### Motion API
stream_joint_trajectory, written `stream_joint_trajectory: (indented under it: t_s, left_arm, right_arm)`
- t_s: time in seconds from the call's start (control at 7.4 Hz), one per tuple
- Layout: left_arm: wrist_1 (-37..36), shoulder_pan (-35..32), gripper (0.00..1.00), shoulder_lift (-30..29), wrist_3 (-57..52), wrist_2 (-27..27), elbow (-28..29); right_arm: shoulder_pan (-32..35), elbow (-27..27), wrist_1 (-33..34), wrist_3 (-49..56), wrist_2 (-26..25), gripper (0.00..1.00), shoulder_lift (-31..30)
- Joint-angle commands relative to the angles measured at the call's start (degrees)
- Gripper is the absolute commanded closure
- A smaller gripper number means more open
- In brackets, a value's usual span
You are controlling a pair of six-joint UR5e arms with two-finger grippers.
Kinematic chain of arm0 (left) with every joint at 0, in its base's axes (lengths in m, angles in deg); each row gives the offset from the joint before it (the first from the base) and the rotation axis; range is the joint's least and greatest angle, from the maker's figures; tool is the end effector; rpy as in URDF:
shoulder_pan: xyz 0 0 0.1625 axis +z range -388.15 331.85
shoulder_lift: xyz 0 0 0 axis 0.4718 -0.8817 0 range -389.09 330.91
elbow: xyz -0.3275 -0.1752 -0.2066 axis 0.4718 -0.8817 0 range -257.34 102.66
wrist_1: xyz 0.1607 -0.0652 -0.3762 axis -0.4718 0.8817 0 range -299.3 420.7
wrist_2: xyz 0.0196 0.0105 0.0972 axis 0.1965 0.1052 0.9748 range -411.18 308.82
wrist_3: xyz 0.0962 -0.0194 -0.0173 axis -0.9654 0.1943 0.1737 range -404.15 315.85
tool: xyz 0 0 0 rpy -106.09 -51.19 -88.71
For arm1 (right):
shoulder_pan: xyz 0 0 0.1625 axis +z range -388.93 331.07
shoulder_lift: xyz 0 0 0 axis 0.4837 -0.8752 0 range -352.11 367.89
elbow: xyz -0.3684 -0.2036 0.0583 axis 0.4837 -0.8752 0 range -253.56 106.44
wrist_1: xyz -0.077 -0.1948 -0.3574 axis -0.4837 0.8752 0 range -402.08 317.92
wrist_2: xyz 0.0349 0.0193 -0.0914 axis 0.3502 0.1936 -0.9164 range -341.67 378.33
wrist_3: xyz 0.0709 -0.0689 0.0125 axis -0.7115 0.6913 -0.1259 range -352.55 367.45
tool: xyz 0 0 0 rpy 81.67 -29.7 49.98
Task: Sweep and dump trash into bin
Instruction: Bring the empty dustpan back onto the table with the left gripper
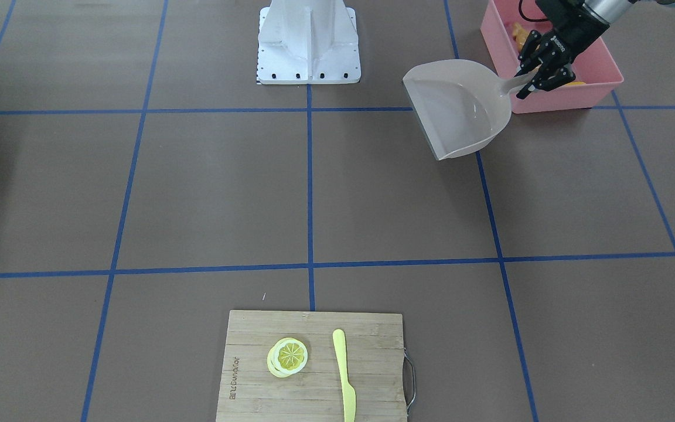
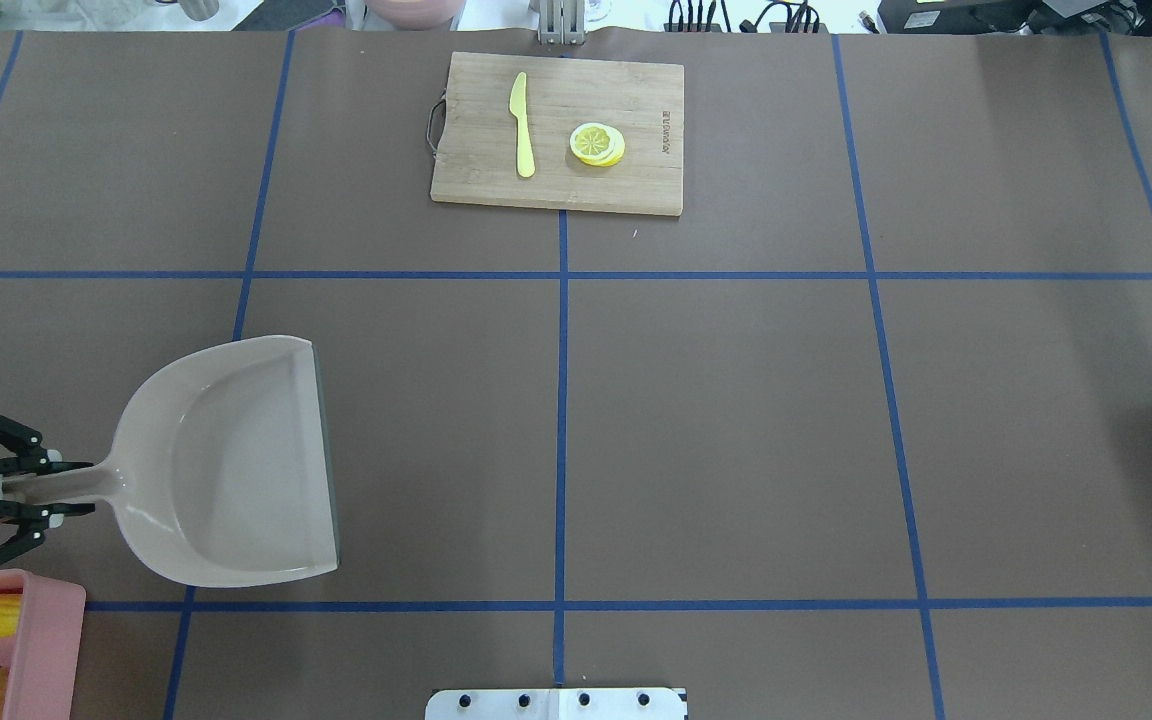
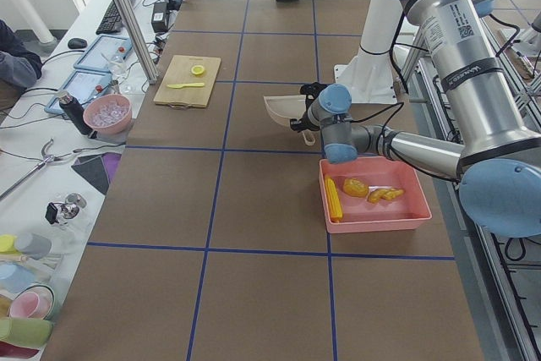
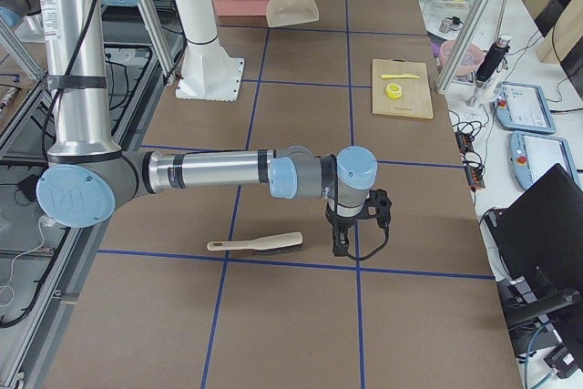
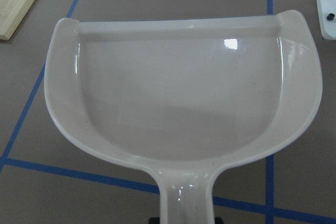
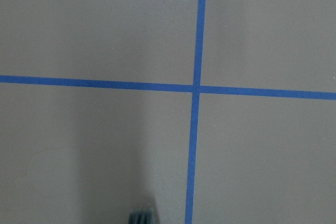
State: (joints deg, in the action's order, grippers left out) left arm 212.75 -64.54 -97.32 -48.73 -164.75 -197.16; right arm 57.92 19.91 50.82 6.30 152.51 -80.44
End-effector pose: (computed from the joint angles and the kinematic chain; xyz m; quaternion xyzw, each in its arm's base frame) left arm 0.2268 -0.2831 0.4396 0.4422 0.3854 0.4922 0.6432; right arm 0.0359 -0.5083 0.6197 0.0040 -0.3763 -0.0235 0.9262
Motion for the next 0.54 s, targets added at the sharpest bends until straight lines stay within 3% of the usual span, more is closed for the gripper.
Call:
stream_joint_trajectory:
  t_s: [0.0, 0.14, 0.41]
  left_arm:
    - [-3.95, 0.0, 1.0, -9.42, 0.37, -2.61, 5.36]
    - [-4.22, 0.0, 1.0, -13.64, -1.9, -2.54, 9.05]
    - [-9.56, -0.17, 1.0, -16.22, -9.36, -2.45, 9.7]
  right_arm:
    - [-0.1, -0.56, 0.0, 0.09, -0.06, 0.0, 0.43]
    - [-0.1, -0.65, 0.0, 0.1, -0.32, 0.0, 0.52]
    - [-0.1, -0.66, 0.0, 0.1, -0.32, 0.0, 0.44]
